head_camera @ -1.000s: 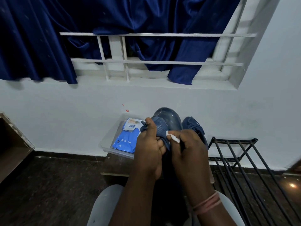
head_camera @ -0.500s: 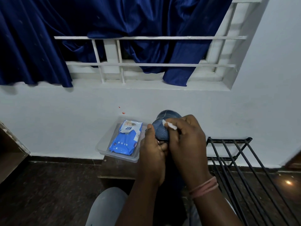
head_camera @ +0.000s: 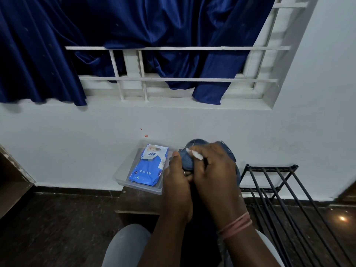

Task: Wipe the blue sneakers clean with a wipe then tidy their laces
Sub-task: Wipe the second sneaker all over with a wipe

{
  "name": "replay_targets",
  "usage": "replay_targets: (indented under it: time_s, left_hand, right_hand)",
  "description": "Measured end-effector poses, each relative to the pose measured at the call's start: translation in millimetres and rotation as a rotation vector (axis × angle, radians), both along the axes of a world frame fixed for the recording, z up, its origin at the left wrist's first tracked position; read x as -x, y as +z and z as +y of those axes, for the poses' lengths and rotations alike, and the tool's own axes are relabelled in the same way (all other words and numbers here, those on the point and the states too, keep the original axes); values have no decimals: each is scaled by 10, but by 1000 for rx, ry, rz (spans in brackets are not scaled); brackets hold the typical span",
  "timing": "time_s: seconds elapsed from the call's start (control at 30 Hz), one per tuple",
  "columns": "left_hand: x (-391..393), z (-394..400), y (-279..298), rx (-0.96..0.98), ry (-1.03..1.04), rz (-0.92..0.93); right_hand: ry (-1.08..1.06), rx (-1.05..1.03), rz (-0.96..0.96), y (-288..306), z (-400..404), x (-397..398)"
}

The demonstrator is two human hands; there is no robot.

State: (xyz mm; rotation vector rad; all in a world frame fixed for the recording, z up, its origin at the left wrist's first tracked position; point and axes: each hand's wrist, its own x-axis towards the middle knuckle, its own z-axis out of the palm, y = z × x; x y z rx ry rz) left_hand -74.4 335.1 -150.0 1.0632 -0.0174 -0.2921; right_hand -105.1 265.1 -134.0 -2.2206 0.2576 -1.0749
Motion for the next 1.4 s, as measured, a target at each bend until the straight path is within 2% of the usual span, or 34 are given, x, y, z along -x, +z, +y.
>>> replay_targets:
  time_s: [0.17, 0.33, 0.5, 0.67, 0.83, 1.0, 1.13, 1.2, 1.3, 1.37, 1.4]
  left_hand:
    - [-45, 71, -57, 10, 5, 17]
    - [-38, 46, -26, 9, 37, -33]
    - [-94, 126, -63, -24, 11, 22]
    - [-79, 67, -59, -84, 42, -28]
    - [-103, 94, -144, -108, -17, -13]
    - [-82, 5, -148, -134, -4, -41]
    - [-105, 39, -163, -101, -47, 2]
    - [-94, 39, -161, -82, -79, 45]
    - [-95, 54, -121, -14, -66, 112]
    - [-94, 84, -47, 86, -100, 174]
    - [-96, 99, -11, 139, -114, 202]
  right_hand:
    - [85, 15, 45, -115, 164, 128]
    - [-47, 45, -17, -54, 86, -36]
    - [95, 5, 32, -120, 251, 107]
    - [-43, -29, -3, -115, -57, -48]
    - [84, -1, 42, -199, 207, 118]
    - [-103, 0, 7, -168, -71, -6]
    - [54, -27, 56, -128, 157, 124]
    - [80, -84, 71, -123, 126, 159]
    - [17, -334, 26, -73, -91, 166]
    - [60, -488, -17, -14, -188, 228]
    - [84, -502, -27, 14, -207, 274]
